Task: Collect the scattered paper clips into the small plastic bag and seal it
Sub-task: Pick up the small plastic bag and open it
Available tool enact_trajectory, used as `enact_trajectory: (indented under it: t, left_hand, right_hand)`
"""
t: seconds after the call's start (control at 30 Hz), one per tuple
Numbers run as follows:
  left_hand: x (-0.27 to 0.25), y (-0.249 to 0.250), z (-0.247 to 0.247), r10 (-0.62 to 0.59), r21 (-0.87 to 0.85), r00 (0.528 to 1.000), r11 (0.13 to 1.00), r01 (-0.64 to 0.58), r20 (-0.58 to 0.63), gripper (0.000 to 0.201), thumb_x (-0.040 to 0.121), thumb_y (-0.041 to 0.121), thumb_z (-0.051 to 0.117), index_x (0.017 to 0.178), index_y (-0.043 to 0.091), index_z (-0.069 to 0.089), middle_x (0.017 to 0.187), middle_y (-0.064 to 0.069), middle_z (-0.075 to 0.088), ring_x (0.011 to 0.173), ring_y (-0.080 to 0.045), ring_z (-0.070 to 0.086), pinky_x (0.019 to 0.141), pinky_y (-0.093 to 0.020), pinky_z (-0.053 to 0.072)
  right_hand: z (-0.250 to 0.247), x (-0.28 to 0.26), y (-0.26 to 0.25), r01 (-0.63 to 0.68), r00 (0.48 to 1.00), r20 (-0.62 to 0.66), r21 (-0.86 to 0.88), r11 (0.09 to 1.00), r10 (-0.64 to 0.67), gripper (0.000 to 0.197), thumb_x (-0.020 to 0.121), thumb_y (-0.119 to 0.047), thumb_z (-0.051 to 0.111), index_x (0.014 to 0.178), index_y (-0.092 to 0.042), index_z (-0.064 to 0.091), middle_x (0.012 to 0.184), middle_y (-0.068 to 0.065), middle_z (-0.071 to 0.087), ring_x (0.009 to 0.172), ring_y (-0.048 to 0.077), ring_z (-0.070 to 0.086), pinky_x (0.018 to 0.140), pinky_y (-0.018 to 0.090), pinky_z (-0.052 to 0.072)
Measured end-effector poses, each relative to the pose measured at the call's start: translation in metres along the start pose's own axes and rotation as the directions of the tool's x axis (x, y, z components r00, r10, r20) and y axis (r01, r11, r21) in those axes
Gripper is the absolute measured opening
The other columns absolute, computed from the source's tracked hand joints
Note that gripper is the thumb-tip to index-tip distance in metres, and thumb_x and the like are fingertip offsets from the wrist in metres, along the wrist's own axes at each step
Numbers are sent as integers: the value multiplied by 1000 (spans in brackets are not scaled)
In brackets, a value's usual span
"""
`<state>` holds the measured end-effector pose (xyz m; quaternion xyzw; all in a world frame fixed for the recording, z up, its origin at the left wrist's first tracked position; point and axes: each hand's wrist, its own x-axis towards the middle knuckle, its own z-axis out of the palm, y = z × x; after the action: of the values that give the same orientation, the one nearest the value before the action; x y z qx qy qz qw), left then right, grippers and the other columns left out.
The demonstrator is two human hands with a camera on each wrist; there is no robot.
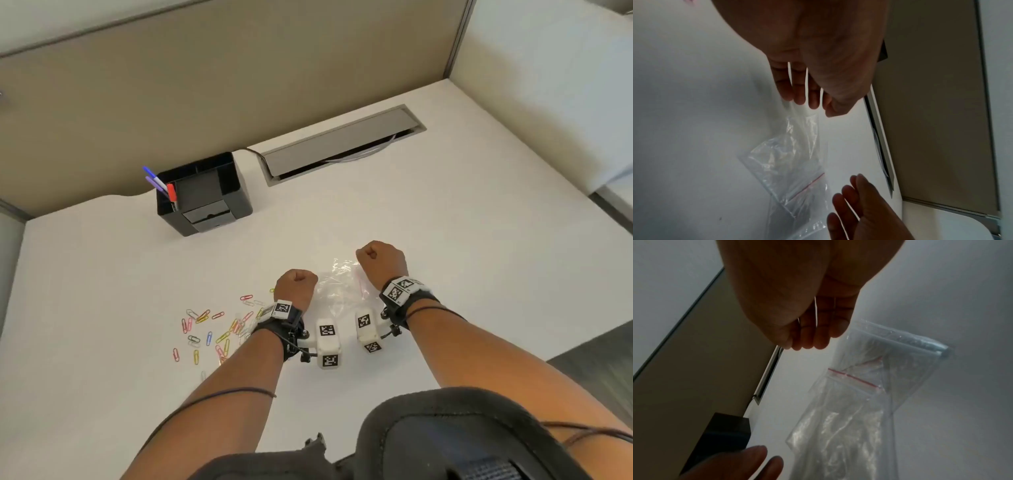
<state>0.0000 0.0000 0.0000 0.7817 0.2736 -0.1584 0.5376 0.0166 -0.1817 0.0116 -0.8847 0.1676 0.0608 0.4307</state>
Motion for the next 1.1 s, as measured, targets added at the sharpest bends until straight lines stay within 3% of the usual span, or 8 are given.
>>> enact_trajectory:
  t: [0.17,0.37,0.47,0.53,0.63,0.77,0.97,1.1]
  left_hand:
    - [6,-5,8,-36,35,999,999,35,37,24,71,31,72,93,24,65,101,-4,70,96,-27,67,87,-44,57]
    - [4,-6,9,-26,136,999,990,22,33,33,79,25,70,111,17,68,111,-2,67,103,-23,63,94,-38,53]
    - [3,-8,5,-24,126,999,992,21,24,23,80,22,69,103,17,71,107,-2,70,97,-22,64,92,-37,54]
    - [2,-7,4,-43,117,999,992,39,33,10,80,27,70,86,19,69,94,-3,71,79,-22,63,84,-36,57]
    - [1,-8,5,-51,169,994,985,35,94,22,79,35,71,68,19,61,76,-3,65,66,-24,57,76,-35,55]
    - [-1,-14,8,-16,137,996,991,3,93,11,82,31,67,81,21,70,90,-1,71,83,-23,66,80,-34,57]
    - [-13,-12,4,60,-77,993,996,-53,101,7,85,21,67,86,14,70,87,-3,71,73,-16,64,73,-35,57]
    - [-23,-4,-12,108,-196,983,977,-78,148,2,86,15,70,85,14,70,87,0,72,76,-13,67,66,-25,55]
  right_hand:
    - [9,0,4,-7,998,66,-113,994,14,28,85,-14,51,59,-24,47,61,-9,51,63,15,47,53,22,36]
    - [12,2,7,11,996,95,-117,993,0,13,86,-16,55,76,-21,61,78,-3,63,74,18,59,65,25,47]
    - [8,-1,10,-1,995,96,-117,993,13,10,87,-18,56,80,-20,63,83,-3,66,78,19,62,67,25,47]
    - [6,-3,13,-14,995,92,-119,993,25,11,87,-18,55,80,-21,63,83,-3,66,79,18,61,67,24,46]
    - [3,-8,14,-16,997,78,-134,991,27,13,86,-17,52,78,-20,62,82,-3,66,77,17,59,65,23,43]
    - [-2,-14,20,-20,998,60,-138,990,29,14,87,-18,53,84,-16,66,84,-3,68,80,17,61,68,23,44]
    - [-14,-14,28,-41,998,39,-124,991,46,11,88,-23,55,81,-21,63,83,-5,65,81,16,58,70,22,40]
    - [-13,-16,18,-59,988,142,43,997,52,27,92,-43,56,92,-19,69,88,-2,72,85,22,68,83,34,55]
